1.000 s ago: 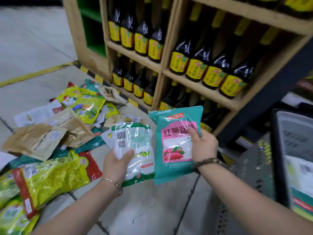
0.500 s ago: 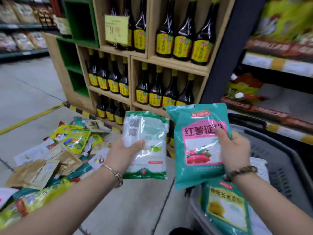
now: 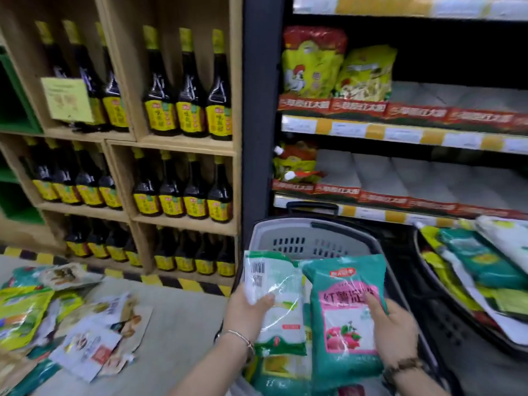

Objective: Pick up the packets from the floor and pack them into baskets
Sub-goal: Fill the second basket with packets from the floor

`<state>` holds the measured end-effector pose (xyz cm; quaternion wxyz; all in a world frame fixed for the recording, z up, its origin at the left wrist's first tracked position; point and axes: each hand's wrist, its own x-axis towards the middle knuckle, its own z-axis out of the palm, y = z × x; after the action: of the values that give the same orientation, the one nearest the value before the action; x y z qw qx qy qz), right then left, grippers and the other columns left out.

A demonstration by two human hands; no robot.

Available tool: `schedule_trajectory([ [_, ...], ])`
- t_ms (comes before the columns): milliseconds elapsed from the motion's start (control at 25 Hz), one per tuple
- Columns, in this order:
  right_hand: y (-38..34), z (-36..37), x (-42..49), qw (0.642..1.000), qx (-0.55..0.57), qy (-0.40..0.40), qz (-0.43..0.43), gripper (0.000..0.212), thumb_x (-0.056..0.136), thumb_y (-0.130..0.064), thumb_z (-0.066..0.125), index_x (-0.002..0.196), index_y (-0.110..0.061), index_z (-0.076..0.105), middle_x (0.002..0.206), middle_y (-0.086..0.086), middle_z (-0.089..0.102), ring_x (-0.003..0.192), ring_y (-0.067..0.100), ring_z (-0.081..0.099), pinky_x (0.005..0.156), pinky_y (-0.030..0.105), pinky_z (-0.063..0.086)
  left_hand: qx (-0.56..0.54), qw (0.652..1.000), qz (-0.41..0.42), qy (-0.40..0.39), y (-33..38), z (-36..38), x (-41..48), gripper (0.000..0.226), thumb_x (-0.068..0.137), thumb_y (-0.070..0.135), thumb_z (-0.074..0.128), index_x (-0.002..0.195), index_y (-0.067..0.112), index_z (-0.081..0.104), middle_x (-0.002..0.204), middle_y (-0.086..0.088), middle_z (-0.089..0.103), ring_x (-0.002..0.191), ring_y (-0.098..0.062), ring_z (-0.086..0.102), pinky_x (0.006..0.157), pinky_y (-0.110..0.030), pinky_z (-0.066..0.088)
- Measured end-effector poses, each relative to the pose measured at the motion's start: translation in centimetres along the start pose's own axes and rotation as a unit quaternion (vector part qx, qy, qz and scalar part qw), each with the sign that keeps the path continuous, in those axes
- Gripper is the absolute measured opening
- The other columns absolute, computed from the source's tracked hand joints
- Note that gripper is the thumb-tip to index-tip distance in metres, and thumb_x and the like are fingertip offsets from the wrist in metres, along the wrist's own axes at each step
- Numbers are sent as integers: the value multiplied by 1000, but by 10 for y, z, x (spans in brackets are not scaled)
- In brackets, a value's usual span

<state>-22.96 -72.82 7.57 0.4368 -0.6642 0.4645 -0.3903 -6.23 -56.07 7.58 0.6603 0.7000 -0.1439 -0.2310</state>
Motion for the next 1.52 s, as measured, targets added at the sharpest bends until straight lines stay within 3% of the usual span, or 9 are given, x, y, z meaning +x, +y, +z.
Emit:
schedule_trajectory([
  [200,39,-3,6,995,-72,-30,58,39,87,-25,66,52,-14,52,47,7,46,49,20,40,52,32,37,154,987,-45,-2,-30,31,15,19,84,15,66,102,17,58,94,-1,66,80,-15,62,69,-22,51],
  [360,46,1,9,982,-168,-70,55,42,93,-30,56,55,-14,45,51,5,49,48,21,43,51,30,34,207,971,-117,-5,-57,38,22,22,82,15,68,101,13,56,104,-9,67,94,-25,63,85,-33,51],
  [560,49,4,11,933,-323,-127,95,25,97,-32,45,84,-11,48,101,18,65,84,28,60,65,30,42,260,948,-152,-101,-67,42,25,58,82,18,70,129,3,38,118,-12,60,106,-26,59,89,-32,48],
  [680,48,7,7,933,-341,-94,64,36,92,-26,55,122,-9,44,127,16,51,112,32,54,84,39,49,440,889,-82,-95,-63,41,16,89,81,36,69,147,12,13,145,-12,35,130,-27,41,104,-34,36],
  [800,46,11,1,866,-475,-147,-49,74,93,-40,48,150,-23,3,157,8,5,145,27,10,115,45,16,559,813,4,-163,-62,48,5,91,85,55,55,150,25,0,157,-6,-11,145,-29,-4,117,-42,9],
  [880,47,17,-2,813,-527,-233,-84,68,96,-52,28,147,-33,-12,156,2,-19,144,25,-14,113,53,-5,601,762,-1,-243,-66,54,3,87,88,62,42,148,30,-12,154,-3,-26,142,-30,-20,115,-52,0],
  [1000,61,24,-2,754,-543,-370,-24,63,93,-62,11,142,-38,-22,150,-3,-29,142,25,-22,110,61,-10,627,716,-21,-307,-70,54,4,88,87,67,35,144,33,-23,150,-3,-35,140,-31,-25,114,-57,-2],
  [1160,76,19,-12,700,-552,-453,20,86,89,-66,26,135,-24,-34,141,9,-40,139,31,-27,114,55,-9,680,638,-15,-359,-79,52,-11,97,85,68,42,142,31,-27,147,-5,-40,138,-34,-29,112,-58,-3],
  [1520,72,20,-16,678,-569,-462,48,101,80,-77,32,131,-23,-37,130,11,-47,137,31,-31,115,58,-2,680,631,-54,-370,-77,60,-5,97,86,65,43,140,32,-30,143,-3,-45,136,-34,-33,112,-59,-2],
])
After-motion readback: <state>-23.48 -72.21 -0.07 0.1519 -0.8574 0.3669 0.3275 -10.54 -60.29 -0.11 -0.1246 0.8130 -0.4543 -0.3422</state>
